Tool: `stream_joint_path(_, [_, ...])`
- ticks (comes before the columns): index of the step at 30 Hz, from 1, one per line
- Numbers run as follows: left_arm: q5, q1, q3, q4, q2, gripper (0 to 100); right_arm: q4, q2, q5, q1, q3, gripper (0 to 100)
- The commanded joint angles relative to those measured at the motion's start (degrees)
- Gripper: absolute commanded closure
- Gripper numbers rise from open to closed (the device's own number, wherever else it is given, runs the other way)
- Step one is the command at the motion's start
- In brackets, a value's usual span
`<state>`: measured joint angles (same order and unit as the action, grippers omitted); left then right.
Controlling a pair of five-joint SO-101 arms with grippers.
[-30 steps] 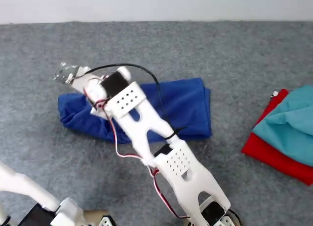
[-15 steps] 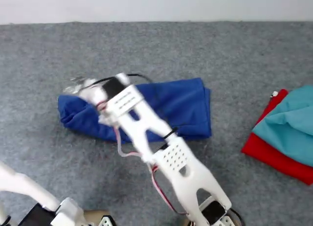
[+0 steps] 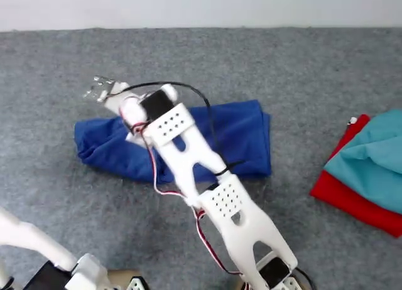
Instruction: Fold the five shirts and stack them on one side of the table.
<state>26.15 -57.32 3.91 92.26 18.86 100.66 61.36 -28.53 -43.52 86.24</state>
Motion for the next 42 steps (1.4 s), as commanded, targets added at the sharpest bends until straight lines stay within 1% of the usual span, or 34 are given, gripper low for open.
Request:
stream_joint_path(1, [0.5, -0.4, 0.6, 0.5, 1.9, 98, 2.5, -10.1, 2.5, -2.7, -4.9, 99.0])
stream_joint_path(4, [0.5, -0.4, 0.6, 0.6, 2.0, 98, 2.4, -15.5, 2.7, -4.1, -18.1, 99.0])
stream_joint_path(7, [0.5, -0.4, 0.6, 2.2, 2.0, 98, 2.2, -19.9, 2.7, -4.0, -30.2, 99.0])
stream_joint_path(12, [0.4, -0.4, 0.6, 2.9, 2.0, 98, 1.3, -19.9, 2.7, -3.4, -40.1, 99.0])
stream_joint_path(18, [0.4, -0.4, 0.6, 3.9, 2.0, 98, -6.4, -11.6, 2.7, 0.5, -41.6, 99.0])
stream_joint_path(20, [0.5, -0.4, 0.7, 4.5, 2.4, 98, -5.3, -11.7, 3.0, 1.6, -40.0, 99.0])
stream_joint_path(23, [0.5, -1.0, 0.5, 4.5, 5.3, 98, 1.9, -14.5, 3.0, 2.1, -33.9, 99.0])
stream_joint_path(25, [0.5, -0.9, 0.3, 4.2, 7.6, 98, 2.5, -17.5, 3.4, 2.4, -32.7, 99.0])
stream_joint_path(27, [0.5, -0.8, 0.3, 4.1, 9.7, 98, 2.4, -21.9, 5.6, 3.8, -32.9, 99.0])
stream_joint_path(31, [0.6, -1.1, 0.3, 4.6, 11.7, 98, 2.4, -28.8, 7.6, 6.9, -38.6, 99.0])
stream_joint_path(34, [1.2, -0.8, 0.2, 6.3, 11.8, 98, 2.4, -34.2, 9.0, 11.5, -45.3, 98.8])
stream_joint_path(36, [5.1, -0.8, 0.1, 8.2, 11.6, 98, 2.3, -37.4, 12.7, 15.3, -48.1, 95.2])
stream_joint_path(38, [8.4, -1.0, -0.9, 8.2, 12.0, 98, 2.2, -39.9, 15.9, 19.3, -49.6, 87.2])
stream_joint_path(40, [10.3, -1.3, -2.0, 8.2, 12.0, 98, 2.2, -40.6, 19.4, 22.9, -50.1, 79.5])
stream_joint_path(42, [10.8, -1.4, -2.5, 8.2, 12.0, 98, 2.2, -40.6, 22.6, 26.1, -50.2, 75.4])
